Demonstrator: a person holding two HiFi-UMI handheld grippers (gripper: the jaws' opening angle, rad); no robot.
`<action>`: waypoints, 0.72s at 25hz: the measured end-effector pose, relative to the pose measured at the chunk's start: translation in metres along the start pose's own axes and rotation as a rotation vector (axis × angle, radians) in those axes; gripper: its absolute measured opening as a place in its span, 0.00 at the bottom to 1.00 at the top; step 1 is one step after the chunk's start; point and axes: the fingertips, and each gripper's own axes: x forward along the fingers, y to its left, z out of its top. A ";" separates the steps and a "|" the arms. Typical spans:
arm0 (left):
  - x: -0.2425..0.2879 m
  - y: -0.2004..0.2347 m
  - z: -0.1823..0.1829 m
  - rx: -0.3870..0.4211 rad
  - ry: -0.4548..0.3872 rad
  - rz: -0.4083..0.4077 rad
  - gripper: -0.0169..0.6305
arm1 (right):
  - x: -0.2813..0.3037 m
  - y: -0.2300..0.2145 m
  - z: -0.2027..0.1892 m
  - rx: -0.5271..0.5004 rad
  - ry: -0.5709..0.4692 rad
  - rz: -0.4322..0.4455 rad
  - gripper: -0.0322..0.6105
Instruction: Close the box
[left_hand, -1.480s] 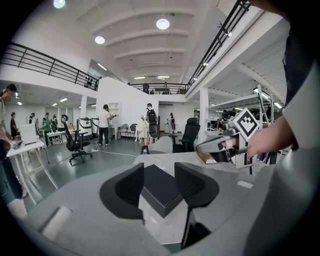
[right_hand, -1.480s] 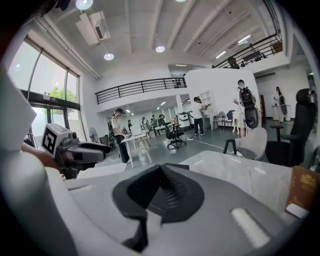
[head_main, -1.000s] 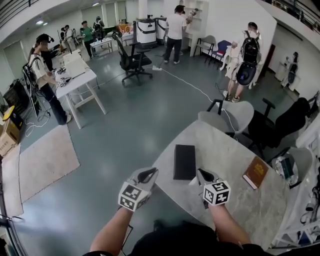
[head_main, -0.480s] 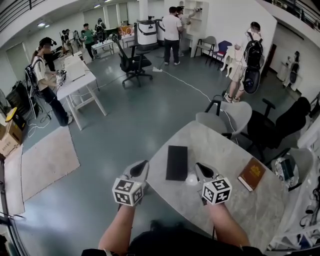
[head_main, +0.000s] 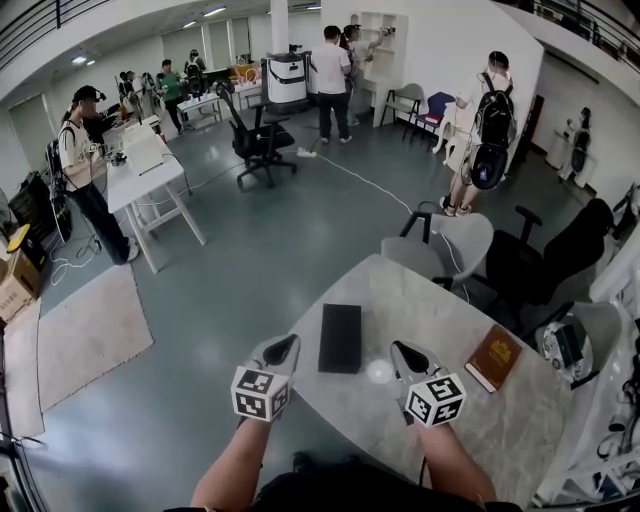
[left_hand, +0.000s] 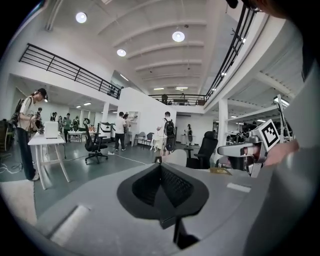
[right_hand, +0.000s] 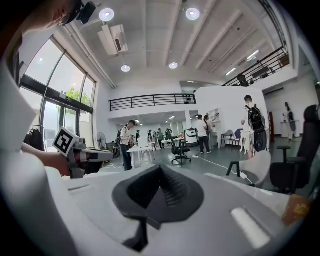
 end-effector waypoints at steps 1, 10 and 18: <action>0.000 0.001 0.001 0.002 0.000 0.000 0.04 | 0.000 -0.001 0.000 -0.003 0.001 -0.006 0.05; 0.004 0.010 0.017 -0.021 -0.017 0.019 0.04 | 0.009 0.016 0.006 -0.016 -0.003 0.077 0.05; 0.008 0.008 0.011 -0.029 -0.015 0.024 0.04 | 0.008 0.011 0.011 -0.031 -0.014 0.084 0.05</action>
